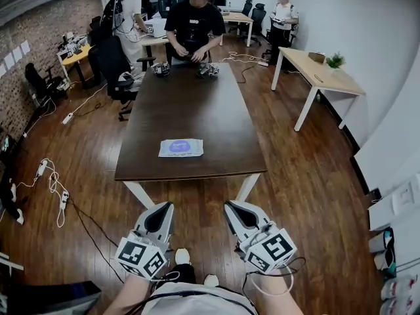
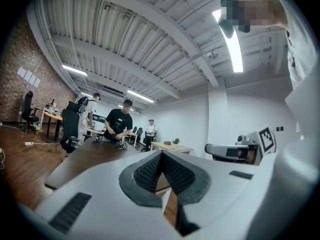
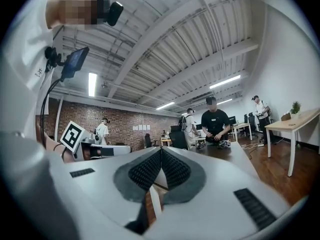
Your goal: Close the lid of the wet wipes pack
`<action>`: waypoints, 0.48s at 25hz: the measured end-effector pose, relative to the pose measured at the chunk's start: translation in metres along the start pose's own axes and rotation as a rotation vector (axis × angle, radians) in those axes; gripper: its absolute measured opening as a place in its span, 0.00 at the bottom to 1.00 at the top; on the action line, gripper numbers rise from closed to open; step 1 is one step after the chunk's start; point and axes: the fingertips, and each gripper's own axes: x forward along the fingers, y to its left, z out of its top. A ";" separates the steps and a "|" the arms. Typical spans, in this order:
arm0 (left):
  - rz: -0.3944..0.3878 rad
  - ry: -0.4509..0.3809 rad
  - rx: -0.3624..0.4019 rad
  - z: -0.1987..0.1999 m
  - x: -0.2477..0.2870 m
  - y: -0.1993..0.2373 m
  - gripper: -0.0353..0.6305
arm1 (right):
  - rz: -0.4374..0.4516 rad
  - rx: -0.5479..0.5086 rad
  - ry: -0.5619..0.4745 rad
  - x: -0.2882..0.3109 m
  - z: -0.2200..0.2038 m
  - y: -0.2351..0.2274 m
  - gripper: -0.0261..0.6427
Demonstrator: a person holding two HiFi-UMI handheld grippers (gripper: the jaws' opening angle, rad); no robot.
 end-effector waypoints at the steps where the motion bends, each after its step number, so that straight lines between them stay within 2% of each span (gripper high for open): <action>1: -0.001 -0.001 0.003 0.001 -0.003 -0.003 0.06 | 0.000 -0.004 -0.003 -0.004 0.002 0.002 0.05; 6: 0.002 -0.003 0.019 0.015 -0.013 -0.009 0.06 | -0.014 -0.013 -0.019 -0.008 0.010 0.007 0.05; 12: -0.002 0.003 0.033 0.023 -0.018 0.009 0.06 | -0.025 -0.021 -0.030 0.009 0.020 0.019 0.05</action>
